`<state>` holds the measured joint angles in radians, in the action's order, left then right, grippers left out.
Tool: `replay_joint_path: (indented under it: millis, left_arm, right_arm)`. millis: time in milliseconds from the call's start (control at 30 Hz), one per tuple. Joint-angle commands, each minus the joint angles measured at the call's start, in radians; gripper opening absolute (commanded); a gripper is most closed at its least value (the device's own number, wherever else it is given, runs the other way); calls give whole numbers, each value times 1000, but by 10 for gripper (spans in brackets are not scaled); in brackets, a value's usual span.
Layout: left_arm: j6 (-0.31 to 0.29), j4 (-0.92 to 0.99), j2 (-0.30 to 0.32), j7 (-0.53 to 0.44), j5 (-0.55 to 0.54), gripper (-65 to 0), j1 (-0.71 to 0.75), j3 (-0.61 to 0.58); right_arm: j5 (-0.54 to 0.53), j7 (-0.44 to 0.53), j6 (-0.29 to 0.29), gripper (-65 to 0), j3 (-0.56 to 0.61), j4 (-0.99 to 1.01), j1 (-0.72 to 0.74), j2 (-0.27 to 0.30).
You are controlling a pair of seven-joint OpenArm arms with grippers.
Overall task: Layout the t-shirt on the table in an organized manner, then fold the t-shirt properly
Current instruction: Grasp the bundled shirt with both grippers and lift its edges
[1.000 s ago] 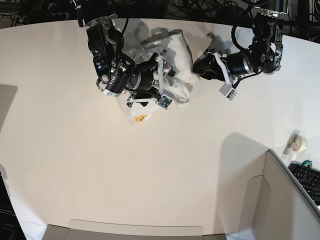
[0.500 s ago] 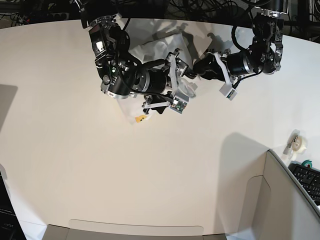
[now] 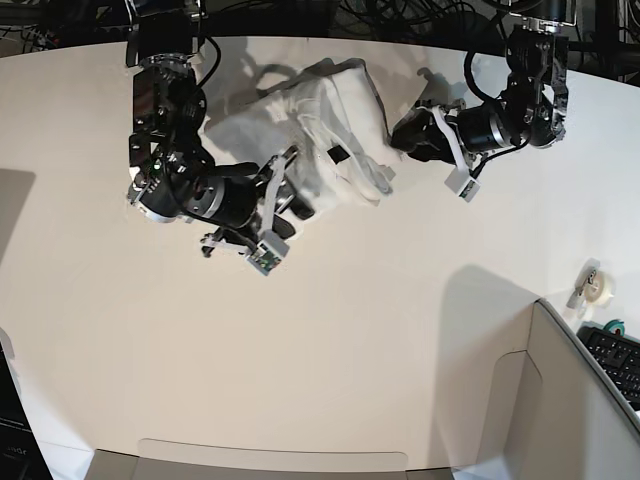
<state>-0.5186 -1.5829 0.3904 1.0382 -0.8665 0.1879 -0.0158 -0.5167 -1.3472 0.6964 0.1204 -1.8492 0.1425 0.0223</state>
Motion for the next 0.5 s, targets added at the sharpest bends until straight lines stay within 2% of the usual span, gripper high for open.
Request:
replay_joint_path:
  millis: [0, 33, 67, 200, 333, 467]
  left_arm:
    - [35, -10, 23, 44, 77, -448, 3, 44]
    - [35, -23, 23, 47, 77, -460, 3, 70]
    - [35, -35, 23, 49, 76, -470, 3, 95]
    - [30, -153, 23, 54, 68, -529, 5, 192]
    - [31, -339, 22, 58, 63, -640, 20, 202]
    - [28, -431, -26, 144, -12, -650, 8, 202]
  right_arm:
    - [3, 18, 2, -546, -17, -13, 18, -3]
    - [30, 18, 2, -616, -32, -13, 16, -3]
    - [60, 18, 2, -650, -40, -13, 15, -3]
    - [224, 16, 2, -650, -41, -13, 7, -3]
    - [378, 22, 2, -650, -46, -13, 3, -15]
    - [524, 68, 2, -650, -47, -7, 1, -35]
